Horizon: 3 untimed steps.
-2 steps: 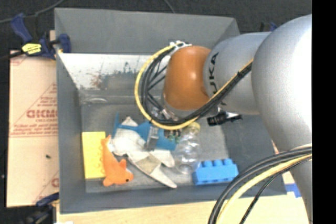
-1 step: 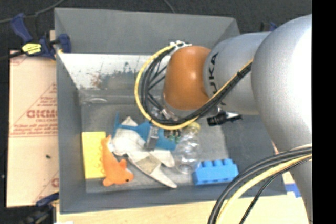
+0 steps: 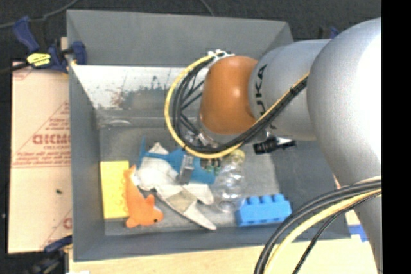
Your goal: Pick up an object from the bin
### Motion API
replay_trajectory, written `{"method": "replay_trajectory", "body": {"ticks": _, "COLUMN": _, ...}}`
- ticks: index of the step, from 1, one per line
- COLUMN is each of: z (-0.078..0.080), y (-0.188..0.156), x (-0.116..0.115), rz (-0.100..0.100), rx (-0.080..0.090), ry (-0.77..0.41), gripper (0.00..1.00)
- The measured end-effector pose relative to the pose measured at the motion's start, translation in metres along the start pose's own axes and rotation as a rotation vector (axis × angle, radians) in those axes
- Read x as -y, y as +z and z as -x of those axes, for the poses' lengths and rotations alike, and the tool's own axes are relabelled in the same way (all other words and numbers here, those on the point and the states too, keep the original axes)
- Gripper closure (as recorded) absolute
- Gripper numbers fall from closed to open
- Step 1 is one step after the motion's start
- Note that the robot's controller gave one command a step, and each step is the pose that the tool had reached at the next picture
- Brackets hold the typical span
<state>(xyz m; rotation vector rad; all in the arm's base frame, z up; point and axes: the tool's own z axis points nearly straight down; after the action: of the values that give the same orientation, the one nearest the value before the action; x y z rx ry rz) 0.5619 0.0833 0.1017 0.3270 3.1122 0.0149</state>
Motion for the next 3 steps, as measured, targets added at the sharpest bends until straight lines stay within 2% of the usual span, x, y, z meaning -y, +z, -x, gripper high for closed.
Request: {"method": "replay_trajectory", "body": {"ticks": 3, "z": 0.0, "y": 0.0, "x": -0.0001, "rz": 0.0, "rx": 0.0, "ry": 0.003, "gripper": 1.0}}
